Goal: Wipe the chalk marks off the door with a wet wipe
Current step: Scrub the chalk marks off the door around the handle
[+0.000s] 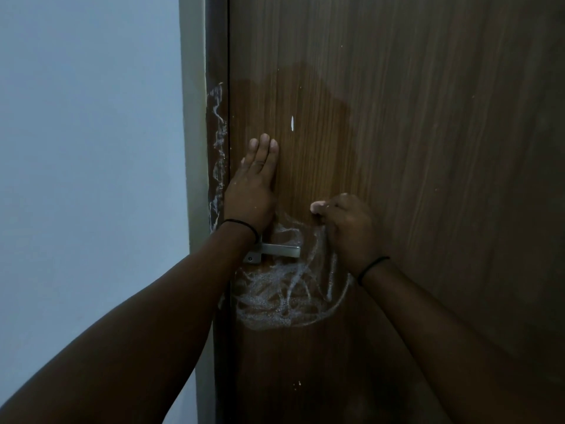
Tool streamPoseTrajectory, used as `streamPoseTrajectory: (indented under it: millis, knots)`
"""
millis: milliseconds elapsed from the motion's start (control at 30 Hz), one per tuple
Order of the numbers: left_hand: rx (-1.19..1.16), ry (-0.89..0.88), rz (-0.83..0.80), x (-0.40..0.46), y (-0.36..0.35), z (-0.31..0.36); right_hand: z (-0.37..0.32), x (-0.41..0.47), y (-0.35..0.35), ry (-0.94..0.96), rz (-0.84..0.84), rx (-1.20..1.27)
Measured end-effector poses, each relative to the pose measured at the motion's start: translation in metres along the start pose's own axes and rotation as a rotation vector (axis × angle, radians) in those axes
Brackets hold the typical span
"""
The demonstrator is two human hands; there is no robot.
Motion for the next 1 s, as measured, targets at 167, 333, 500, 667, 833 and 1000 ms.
streamPoseTrajectory:
  millis: [167, 333, 500, 667, 833, 1000]
  knots:
    - [0.028, -0.004, -0.011, -0.002, 0.0, -0.002, 0.001, -0.038, 0.006, -0.012, -0.055, -0.026]
    - [0.023, 0.023, 0.021, -0.004, -0.002, 0.003, 0.017, -0.016, 0.03, -0.132, 0.108, 0.027]
    - [0.061, 0.069, -0.002, -0.003, -0.005, 0.001, -0.005, -0.041, 0.003, -0.003, -0.059, -0.019]
    - [0.14, 0.059, -0.009, -0.006, -0.006, 0.005, 0.03, -0.052, 0.032, -0.151, 0.081, 0.03]
    - [0.15, 0.084, -0.031, -0.006, -0.007, 0.009, 0.016, -0.039, 0.011, -0.089, 0.068, 0.008]
    - [0.164, 0.085, -0.041, -0.007, -0.006, 0.01, 0.023, -0.081, 0.008, -0.08, -0.021, 0.004]
Point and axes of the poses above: each hand's wrist, its own x-axis towards the middle knuckle, its own y-axis out of the back of the hand, z = x × y, the point moved 8 cm from there along x, towards the middle knuckle, and after that the axes turned 6 degrees about y, right-handed, at the moved point
